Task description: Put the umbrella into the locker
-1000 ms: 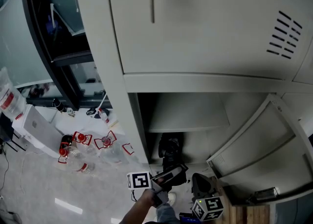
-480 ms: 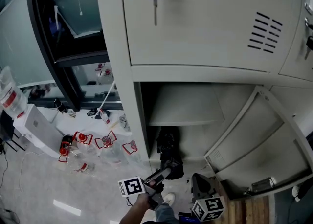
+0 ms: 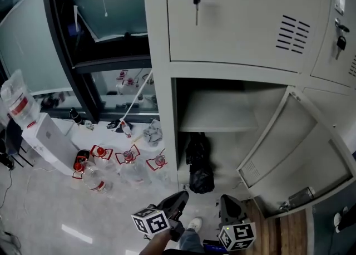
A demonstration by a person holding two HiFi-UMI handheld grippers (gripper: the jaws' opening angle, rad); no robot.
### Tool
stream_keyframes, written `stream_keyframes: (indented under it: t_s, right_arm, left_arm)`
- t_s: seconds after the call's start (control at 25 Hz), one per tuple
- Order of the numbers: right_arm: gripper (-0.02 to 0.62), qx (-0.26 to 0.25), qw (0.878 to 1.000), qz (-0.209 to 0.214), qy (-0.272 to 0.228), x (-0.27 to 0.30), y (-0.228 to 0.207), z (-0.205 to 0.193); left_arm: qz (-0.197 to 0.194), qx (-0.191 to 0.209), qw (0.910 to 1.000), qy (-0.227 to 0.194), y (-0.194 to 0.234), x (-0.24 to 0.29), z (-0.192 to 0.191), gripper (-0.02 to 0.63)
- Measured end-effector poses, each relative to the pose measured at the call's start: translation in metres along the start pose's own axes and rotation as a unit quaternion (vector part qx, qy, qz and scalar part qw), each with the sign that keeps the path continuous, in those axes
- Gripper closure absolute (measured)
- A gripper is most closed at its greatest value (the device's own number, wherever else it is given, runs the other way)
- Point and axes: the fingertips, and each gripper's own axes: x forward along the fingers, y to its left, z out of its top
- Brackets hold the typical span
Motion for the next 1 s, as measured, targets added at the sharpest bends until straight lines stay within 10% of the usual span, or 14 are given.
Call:
stream_keyframes:
  t_s: [1.0]
  right_arm:
    - [0.595, -0.013, 1.0, -0.009, -0.018, -0.021, 0.022, 0.005]
  left_arm:
    - [0.001, 0.007, 1.0, -0.002, -0.005, -0.026, -0.003, 0.591]
